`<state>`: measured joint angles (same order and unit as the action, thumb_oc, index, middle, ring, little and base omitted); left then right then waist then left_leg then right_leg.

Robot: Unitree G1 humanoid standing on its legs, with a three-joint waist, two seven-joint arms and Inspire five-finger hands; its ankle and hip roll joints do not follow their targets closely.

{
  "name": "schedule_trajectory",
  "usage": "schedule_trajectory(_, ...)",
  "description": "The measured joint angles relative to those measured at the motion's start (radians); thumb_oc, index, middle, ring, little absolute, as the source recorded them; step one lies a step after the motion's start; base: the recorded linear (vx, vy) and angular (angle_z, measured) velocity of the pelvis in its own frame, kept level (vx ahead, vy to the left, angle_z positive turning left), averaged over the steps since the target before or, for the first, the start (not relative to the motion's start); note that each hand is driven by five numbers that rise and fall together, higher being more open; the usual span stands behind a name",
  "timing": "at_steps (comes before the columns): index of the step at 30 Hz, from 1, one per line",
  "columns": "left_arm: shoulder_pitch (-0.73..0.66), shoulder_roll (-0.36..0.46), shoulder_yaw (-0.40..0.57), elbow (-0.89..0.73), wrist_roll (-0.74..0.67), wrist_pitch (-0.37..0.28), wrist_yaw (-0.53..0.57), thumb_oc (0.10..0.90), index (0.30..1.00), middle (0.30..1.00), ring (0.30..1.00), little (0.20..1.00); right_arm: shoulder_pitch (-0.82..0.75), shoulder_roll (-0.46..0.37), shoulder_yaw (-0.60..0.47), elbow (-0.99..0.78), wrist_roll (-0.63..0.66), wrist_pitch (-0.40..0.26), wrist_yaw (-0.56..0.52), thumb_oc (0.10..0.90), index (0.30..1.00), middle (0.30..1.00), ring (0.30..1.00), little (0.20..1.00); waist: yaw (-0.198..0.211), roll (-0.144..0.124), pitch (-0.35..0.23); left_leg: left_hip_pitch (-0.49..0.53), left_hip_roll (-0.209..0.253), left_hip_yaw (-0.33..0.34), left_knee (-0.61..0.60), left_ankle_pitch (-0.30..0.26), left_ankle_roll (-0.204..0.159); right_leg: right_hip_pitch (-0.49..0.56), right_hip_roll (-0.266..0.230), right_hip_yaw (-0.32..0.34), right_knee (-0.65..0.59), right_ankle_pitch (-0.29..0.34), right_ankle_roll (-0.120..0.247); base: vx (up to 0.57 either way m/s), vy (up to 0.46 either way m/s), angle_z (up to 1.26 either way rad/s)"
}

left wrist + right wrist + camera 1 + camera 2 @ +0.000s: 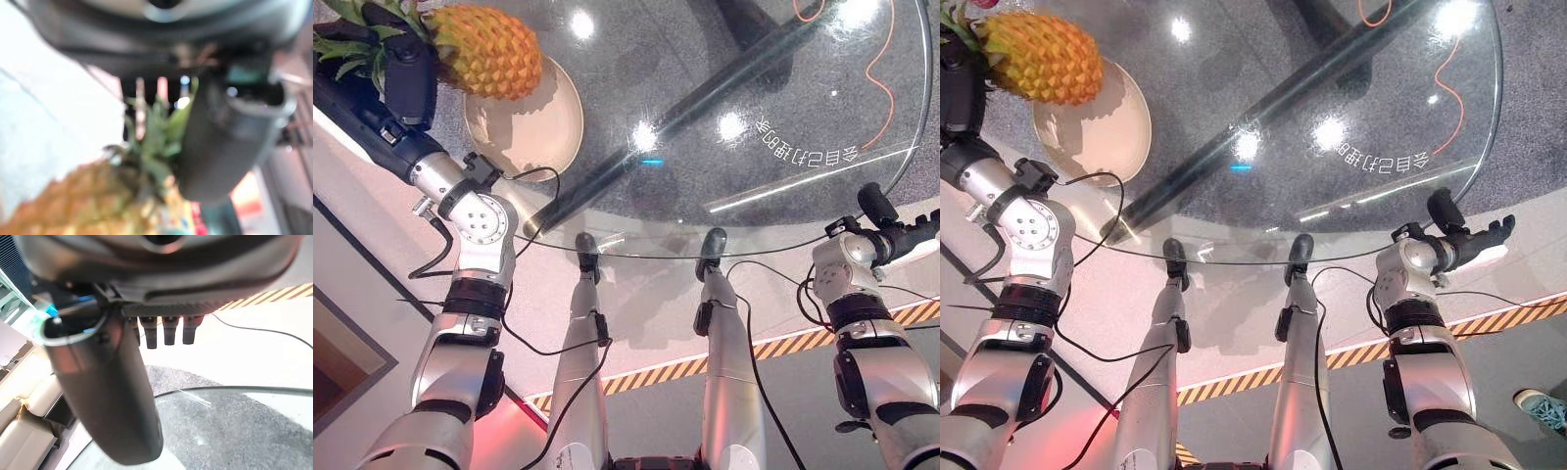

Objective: Pick up the fruit to the plate

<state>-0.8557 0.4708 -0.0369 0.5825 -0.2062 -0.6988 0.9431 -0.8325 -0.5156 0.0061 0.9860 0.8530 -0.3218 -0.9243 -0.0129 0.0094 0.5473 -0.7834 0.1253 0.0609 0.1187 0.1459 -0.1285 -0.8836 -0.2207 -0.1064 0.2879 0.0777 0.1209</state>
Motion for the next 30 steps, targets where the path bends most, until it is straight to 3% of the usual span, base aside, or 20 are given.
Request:
schedule_trajectory(6, -0.024, 0.063, -0.066, 0.036, 0.091, 0.001, 0.031, 0.100, 0.300, 0.300, 0.300, 0.200, -0.007, -0.012, -0.002, 0.071, 0.051, -0.025, 0.060, 0.800, 0.900, 0.900, 0.900, 0.900, 0.010, -0.003, -0.001, -0.001, -0.001, -0.007, 0.002, 0.001, 0.000, 0.005, 0.000, -0.003, 0.000, 0.000, 0.000, 0.00, -0.001, 0.01)
schedule_trajectory(13, -0.033, 0.071, -0.075, 0.046, 0.150, 0.005, 0.052, 0.100, 0.300, 0.300, 0.300, 0.200, -0.018, -0.021, -0.002, 0.108, 0.073, -0.009, 0.102, 0.800, 0.900, 0.900, 0.900, 0.900, 0.009, -0.007, -0.002, -0.003, -0.001, -0.017, 0.001, 0.005, -0.001, 0.009, -0.001, -0.013, 0.000, 0.000, 0.000, 0.00, -0.001, 0.02)
schedule_trajectory(30, -0.040, 0.136, -0.153, 0.072, 0.315, 0.096, 0.095, 0.100, 0.300, 0.300, 0.300, 0.200, -0.018, -0.067, -0.002, 0.146, 0.093, 0.107, 0.194, 0.800, 0.900, 0.900, 0.900, 0.900, 0.011, -0.031, -0.003, -0.003, -0.001, -0.023, 0.002, 0.005, -0.002, 0.023, -0.001, -0.025, -0.011, 0.002, 0.000, 0.00, 0.000, 0.00)
